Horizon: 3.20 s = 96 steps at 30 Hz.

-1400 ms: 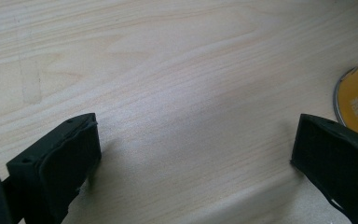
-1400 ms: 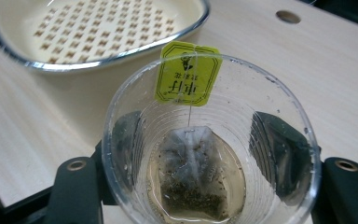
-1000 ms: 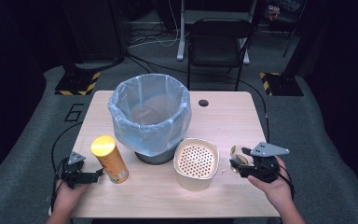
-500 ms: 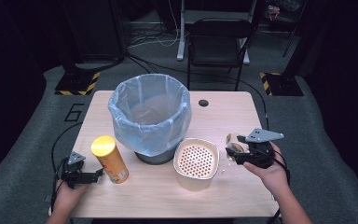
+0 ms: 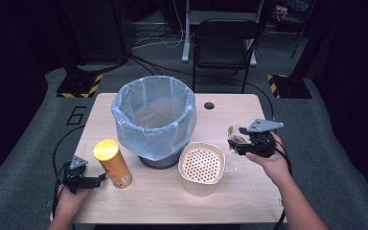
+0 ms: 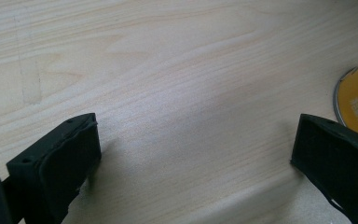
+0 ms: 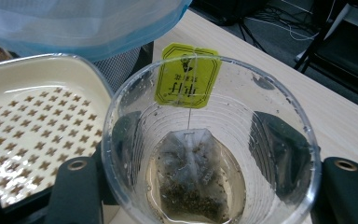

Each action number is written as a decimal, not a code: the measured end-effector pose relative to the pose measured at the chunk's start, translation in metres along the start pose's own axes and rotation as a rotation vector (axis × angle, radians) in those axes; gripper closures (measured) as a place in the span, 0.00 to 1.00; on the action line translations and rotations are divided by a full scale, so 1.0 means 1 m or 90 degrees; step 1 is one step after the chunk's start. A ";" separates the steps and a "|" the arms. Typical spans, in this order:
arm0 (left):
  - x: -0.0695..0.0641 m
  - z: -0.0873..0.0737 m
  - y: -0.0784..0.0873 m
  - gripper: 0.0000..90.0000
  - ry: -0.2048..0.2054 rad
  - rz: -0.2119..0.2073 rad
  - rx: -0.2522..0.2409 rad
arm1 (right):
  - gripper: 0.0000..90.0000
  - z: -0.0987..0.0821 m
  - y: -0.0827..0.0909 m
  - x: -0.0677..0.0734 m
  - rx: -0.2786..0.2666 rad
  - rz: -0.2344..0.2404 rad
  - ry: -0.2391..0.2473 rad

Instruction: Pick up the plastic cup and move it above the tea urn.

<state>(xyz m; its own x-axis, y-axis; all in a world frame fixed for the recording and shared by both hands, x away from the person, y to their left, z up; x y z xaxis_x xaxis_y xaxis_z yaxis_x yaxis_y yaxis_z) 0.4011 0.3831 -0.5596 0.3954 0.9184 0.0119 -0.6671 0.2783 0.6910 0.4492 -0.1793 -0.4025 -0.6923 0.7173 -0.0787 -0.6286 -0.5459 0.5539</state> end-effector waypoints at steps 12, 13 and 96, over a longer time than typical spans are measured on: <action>0.000 0.000 0.000 0.01 0.001 -0.002 0.001 | 0.38 0.008 -0.035 -0.013 -0.016 0.045 0.031; 0.000 0.000 0.000 0.01 0.001 -0.002 0.001 | 0.38 0.008 -0.035 -0.013 -0.016 0.045 0.031; 0.000 0.000 0.000 0.01 0.002 -0.004 0.000 | 0.43 0.014 -0.035 0.120 -0.009 -0.414 1.153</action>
<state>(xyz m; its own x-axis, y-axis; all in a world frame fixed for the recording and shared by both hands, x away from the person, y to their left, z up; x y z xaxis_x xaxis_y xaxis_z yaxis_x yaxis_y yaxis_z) 0.4012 0.3827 -0.5597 0.3977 0.9175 0.0062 -0.6650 0.2836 0.6909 0.3935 -0.0680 -0.4195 0.1335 -0.4511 -0.8824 -0.8993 -0.4292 0.0834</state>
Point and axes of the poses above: each handheld gripper's, and its own axes: y roughly backward along the jaws, z roughly out of its top, x roughly to its left, the point moved 4 cm from there along -y, roughly forward along the jaws, and after that the axes turned 2 degrees about -y, right-handed, at the moved point
